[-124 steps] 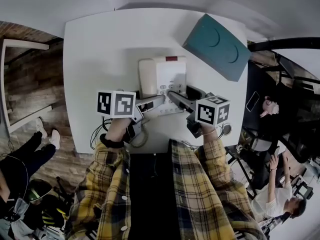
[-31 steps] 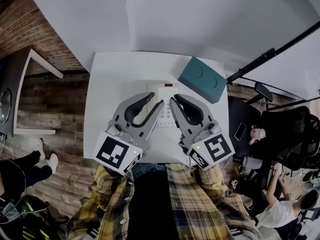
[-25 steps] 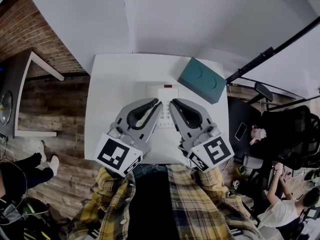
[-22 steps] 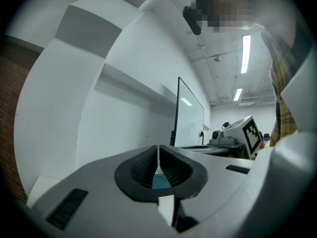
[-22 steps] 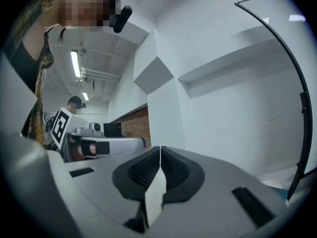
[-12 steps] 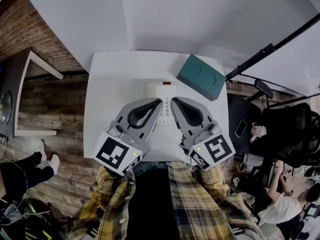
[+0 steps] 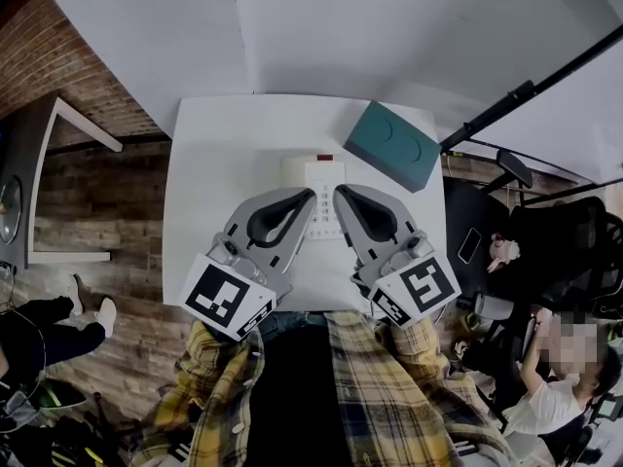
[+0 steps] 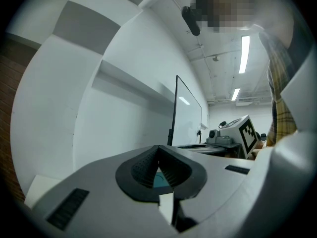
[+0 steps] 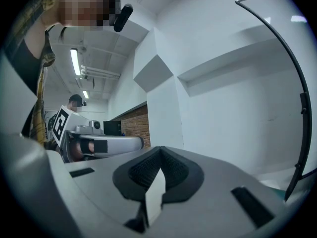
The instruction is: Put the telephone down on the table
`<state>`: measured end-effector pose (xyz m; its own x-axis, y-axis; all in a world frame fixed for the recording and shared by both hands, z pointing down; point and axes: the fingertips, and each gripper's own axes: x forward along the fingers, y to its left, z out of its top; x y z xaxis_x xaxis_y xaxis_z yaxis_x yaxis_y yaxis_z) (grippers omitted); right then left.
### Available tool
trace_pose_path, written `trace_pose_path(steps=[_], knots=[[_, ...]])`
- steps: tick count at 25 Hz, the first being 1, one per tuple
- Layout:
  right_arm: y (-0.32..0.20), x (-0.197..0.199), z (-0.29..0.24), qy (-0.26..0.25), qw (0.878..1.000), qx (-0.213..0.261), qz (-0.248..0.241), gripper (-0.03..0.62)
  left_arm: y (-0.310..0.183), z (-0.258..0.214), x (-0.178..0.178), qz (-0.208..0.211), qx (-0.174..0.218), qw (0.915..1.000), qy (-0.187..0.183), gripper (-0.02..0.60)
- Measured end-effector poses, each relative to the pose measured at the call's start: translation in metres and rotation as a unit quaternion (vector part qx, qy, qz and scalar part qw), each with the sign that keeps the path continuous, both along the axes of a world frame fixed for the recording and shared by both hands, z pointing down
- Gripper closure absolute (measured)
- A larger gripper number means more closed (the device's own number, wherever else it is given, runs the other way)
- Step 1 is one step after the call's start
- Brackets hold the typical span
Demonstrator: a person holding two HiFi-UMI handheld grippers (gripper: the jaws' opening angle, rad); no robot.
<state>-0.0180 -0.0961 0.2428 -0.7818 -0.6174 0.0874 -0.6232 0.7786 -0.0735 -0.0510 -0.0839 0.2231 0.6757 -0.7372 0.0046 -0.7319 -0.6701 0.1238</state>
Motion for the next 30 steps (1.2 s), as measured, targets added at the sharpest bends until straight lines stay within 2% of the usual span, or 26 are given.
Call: trace_pose_path(steps=[30], knots=[[0.0010,-0.0061,0.0076,0.019,1.000,-0.003,-0.001,0.569,-0.0007,0.0084,-0.0022,0.005,-0.012,0.9999,0.004,0.566]])
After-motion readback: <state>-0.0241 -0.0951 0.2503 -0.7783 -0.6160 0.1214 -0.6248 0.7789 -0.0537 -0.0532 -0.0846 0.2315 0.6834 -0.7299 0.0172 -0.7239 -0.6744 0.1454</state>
